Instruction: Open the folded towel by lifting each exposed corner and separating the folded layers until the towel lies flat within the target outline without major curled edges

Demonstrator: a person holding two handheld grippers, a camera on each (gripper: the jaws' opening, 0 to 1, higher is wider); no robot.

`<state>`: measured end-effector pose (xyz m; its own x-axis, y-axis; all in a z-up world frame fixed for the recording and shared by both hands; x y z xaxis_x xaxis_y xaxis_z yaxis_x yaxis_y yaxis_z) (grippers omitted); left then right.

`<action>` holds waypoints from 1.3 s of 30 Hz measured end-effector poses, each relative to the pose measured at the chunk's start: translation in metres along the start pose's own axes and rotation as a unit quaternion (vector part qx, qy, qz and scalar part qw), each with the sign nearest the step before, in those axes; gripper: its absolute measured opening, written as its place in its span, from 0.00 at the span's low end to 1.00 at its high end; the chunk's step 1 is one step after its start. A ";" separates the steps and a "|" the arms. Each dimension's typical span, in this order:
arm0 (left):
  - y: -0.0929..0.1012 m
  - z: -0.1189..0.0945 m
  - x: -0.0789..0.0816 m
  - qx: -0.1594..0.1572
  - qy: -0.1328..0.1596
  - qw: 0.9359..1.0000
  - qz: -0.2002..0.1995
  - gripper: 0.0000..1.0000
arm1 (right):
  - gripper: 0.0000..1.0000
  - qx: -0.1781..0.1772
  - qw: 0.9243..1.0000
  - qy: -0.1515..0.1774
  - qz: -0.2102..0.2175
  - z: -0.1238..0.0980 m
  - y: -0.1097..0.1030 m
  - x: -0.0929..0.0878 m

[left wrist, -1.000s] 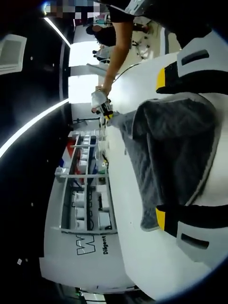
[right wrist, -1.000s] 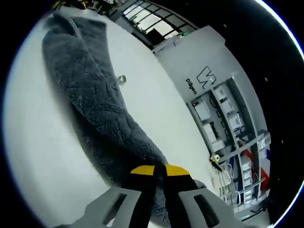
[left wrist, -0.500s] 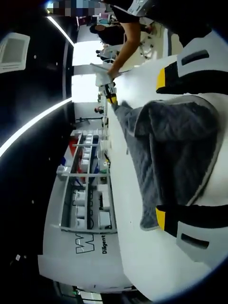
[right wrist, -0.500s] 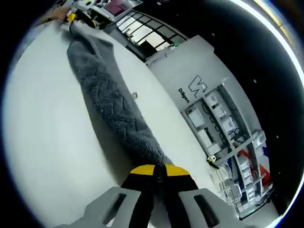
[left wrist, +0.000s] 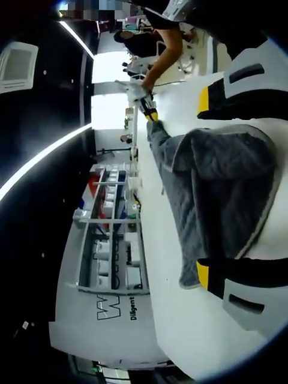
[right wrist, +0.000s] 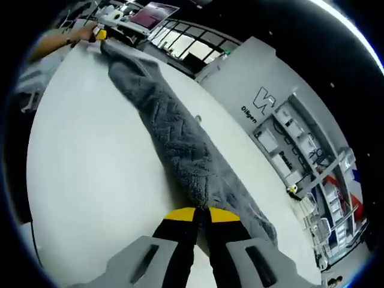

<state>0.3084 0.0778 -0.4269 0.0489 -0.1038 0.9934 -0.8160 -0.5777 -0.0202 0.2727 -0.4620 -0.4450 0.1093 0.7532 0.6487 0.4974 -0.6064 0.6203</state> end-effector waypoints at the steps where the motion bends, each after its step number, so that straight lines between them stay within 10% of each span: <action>1: 0.000 0.000 0.000 0.000 0.000 1.000 0.000 0.94 | 0.02 0.007 1.000 -0.003 0.007 0.001 -0.001 -0.001; 8: -0.001 -0.003 0.005 0.000 0.002 1.000 0.003 0.94 | 0.04 0.042 0.997 0.000 0.072 0.005 -0.002 -0.006; 12: -0.003 -0.004 0.005 -0.001 -0.001 1.000 0.003 0.94 | 0.30 0.071 0.988 0.020 0.134 -0.003 -0.003 -0.001; 16: -0.001 -0.005 0.006 -0.001 0.001 1.000 0.003 0.93 | 0.28 0.047 0.990 0.040 0.127 -0.016 0.009 0.004; 22: 0.001 -0.006 0.006 -0.005 0.000 1.000 0.005 0.93 | 0.32 -0.004 0.974 0.090 0.210 -0.029 0.048 0.001; 28: 0.000 -0.009 0.005 -0.004 0.000 1.000 0.002 0.94 | 0.34 -0.046 0.977 0.035 0.203 -0.022 0.089 -0.016; 39: 0.008 -0.002 -0.002 -0.024 -0.021 0.999 -0.010 0.99 | 0.39 -0.020 0.975 -0.097 0.199 0.031 0.137 -0.055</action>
<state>0.3008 0.0747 -0.4284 0.0891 -0.1260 0.9880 -0.8414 -0.5404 0.0069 0.3614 -0.5785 -0.4089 0.4487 0.4882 0.7485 0.3497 -0.8667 0.3557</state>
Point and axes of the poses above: the point that each gripper's makers call its tool centre point, and the gripper's own axes: z roughly forward along the fingers, y roughly to its right, x roughly out of its top, the point moved 8 cm from there along -z, roughly backward along the fingers, and after that the axes turned 1 degree about z, right-handed, at the moved point
